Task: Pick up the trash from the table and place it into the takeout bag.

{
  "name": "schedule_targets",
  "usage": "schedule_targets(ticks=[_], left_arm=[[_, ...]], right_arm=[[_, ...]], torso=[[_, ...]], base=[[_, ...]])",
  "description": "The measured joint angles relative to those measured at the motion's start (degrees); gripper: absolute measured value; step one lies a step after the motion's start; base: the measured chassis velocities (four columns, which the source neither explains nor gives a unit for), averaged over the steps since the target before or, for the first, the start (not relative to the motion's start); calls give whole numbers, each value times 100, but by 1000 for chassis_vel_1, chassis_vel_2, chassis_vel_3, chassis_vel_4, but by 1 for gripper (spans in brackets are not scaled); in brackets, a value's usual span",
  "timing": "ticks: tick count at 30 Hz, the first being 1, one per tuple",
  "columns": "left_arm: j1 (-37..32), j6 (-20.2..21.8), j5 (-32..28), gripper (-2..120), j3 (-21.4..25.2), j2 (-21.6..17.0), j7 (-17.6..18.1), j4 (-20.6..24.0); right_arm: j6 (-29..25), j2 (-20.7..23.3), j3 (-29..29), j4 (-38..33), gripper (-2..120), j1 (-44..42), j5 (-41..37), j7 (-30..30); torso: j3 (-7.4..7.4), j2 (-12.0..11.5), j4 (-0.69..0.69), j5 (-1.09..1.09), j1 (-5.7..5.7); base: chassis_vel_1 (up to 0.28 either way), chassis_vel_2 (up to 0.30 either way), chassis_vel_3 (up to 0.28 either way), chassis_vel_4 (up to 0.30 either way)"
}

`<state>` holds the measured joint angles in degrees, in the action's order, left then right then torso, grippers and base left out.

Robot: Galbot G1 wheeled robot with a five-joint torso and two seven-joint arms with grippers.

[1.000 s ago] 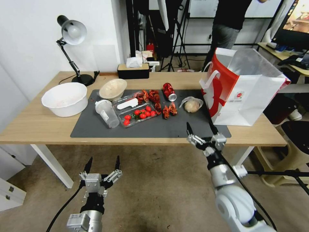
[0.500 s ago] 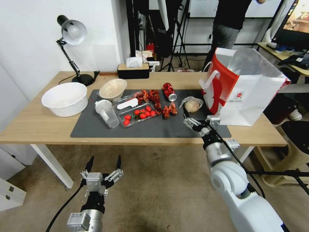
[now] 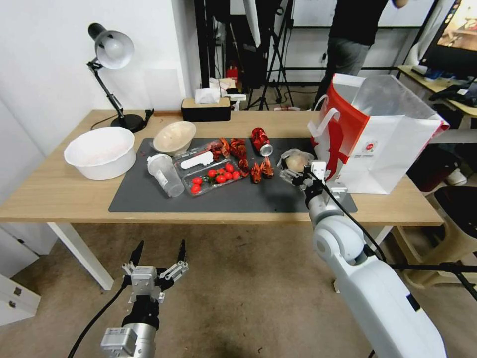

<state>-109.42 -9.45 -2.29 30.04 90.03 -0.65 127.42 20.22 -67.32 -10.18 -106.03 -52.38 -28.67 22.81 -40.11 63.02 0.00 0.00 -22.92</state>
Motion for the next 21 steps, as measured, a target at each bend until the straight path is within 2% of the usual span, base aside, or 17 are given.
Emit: schedule_targets(ticks=[8,11,21], left_arm=[[7,8,4,100,-1,22,2,8],[9,14,8,100,-2,51,2,-23],[16,18,8,100,9,59,7,-42]], right_arm=[[235,55,174,426,100,406,-161,-23],[303,21,287,932,100,766,-184,-79],[521,-33,323,1327,100,1051,-231,-107]], torso=[[0,0,0,0,0],[0,0,0,0,0],[0,0,0,0,-1]], base=[[0,0,0,0],[0,0,0,0],[0,0,0,0]])
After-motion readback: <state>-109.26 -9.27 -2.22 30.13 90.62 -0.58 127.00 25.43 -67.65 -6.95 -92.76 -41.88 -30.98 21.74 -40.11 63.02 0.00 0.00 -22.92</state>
